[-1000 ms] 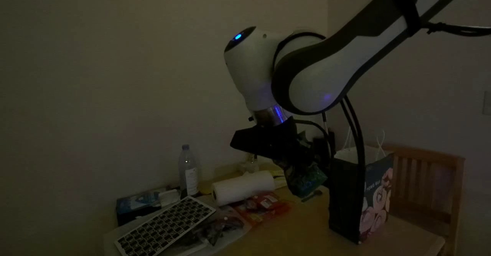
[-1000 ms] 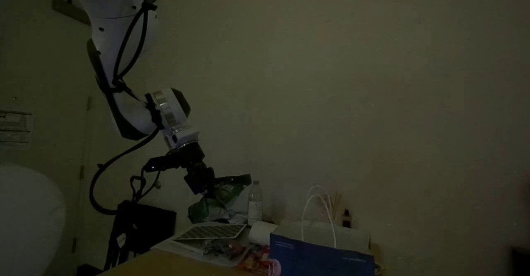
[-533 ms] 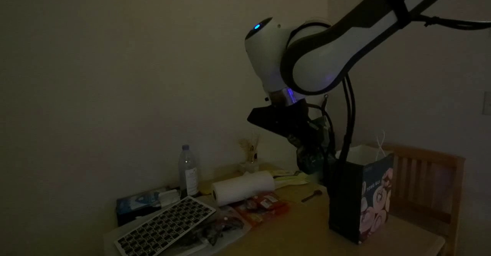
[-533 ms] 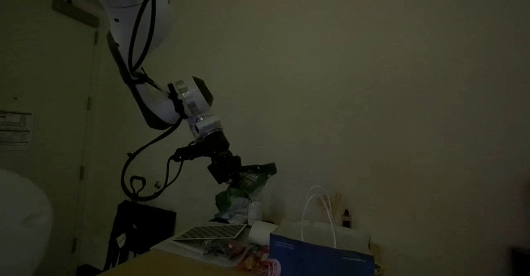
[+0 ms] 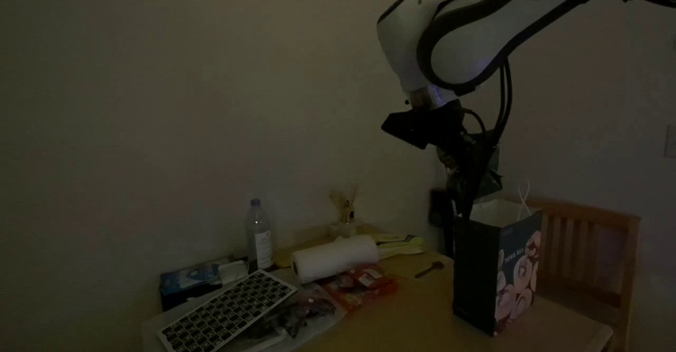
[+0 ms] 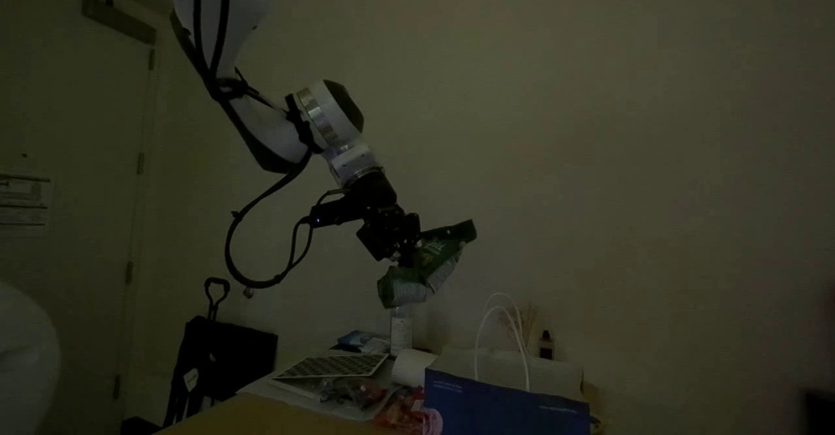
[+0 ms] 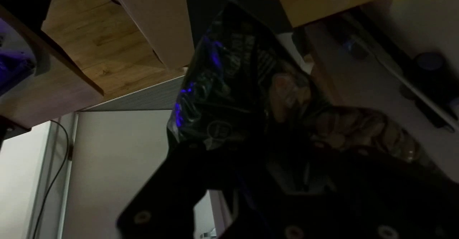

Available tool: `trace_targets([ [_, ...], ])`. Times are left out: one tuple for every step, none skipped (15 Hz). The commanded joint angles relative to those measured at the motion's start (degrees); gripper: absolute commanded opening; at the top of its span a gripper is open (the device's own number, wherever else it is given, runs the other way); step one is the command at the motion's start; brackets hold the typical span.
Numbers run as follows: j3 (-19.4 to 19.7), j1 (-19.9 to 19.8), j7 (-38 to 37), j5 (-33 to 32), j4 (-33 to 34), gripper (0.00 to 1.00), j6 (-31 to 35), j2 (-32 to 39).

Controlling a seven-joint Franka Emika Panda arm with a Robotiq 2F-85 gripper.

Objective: Pick up the plastic and put in the paper bag

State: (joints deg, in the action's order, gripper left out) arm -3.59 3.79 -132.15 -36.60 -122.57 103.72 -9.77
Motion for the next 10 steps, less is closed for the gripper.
trace_targets([
  [0.38,-2.25,-1.96,1.79,-3.64,0.04,-0.29,-5.3],
  [0.77,-2.82,-2.11,2.21,-4.73,0.04,0.82,-6.07],
  [1.07,-3.28,-2.32,2.49,-5.71,0.04,1.95,-6.46],
  [1.22,-3.78,-2.99,2.51,-6.48,0.04,2.8,-6.54],
  [1.38,-4.23,-4.14,2.38,-7.2,0.04,3.68,-6.44],
  [1.59,-4.59,-4.92,2.64,-7.88,0.04,4.61,-6.39],
  [1.84,-5.04,-6.32,2.63,-8.57,0.04,5.72,-6.12],
  [2.08,-5.46,-7.35,2.71,-9.16,0.04,6.86,-5.95],
  [2.27,-6.08,-9.26,2.11,-9.62,0.04,7.91,-5.69],
  [2.47,-6.75,-11.56,1.54,-10.04,0.04,9.28,-5.46],
])
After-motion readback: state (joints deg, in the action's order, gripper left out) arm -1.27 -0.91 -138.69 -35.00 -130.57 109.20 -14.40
